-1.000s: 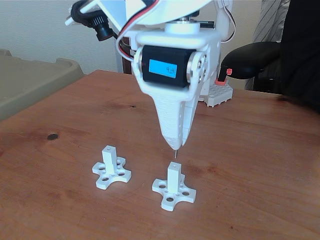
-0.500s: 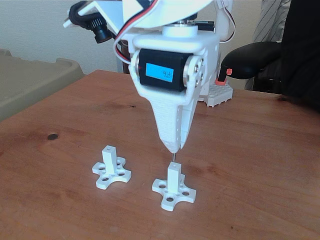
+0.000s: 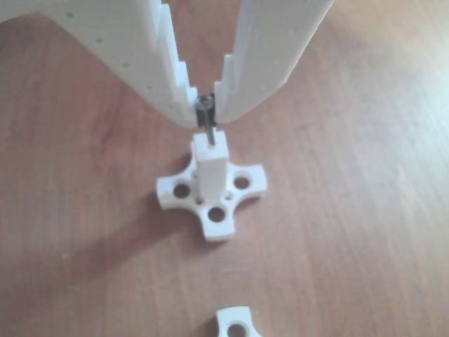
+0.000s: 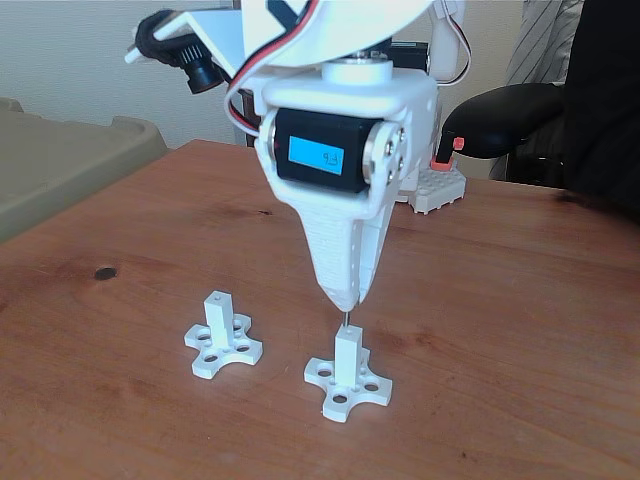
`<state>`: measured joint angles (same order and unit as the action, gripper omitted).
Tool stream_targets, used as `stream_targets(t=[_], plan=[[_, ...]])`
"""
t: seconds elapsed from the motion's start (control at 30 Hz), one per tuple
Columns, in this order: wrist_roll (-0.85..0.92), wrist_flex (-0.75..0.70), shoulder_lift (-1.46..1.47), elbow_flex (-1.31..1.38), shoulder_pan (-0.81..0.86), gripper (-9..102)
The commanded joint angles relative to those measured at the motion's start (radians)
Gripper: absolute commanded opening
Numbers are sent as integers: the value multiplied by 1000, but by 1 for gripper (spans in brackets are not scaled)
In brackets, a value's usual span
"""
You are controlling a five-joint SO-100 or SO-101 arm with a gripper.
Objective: Grab the screw and set it in the hole.
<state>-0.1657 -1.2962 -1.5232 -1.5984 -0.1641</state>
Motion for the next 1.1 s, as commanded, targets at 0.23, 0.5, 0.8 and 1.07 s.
stream_targets(t=[0.23, 0.5, 0.8, 1.07], plan=[[-12, 0, -18, 86, -11, -4], [-15, 0, -12, 86, -17, -4], [-15, 3, -5, 86, -17, -4], [-15, 11, 2, 84, -15, -4]])
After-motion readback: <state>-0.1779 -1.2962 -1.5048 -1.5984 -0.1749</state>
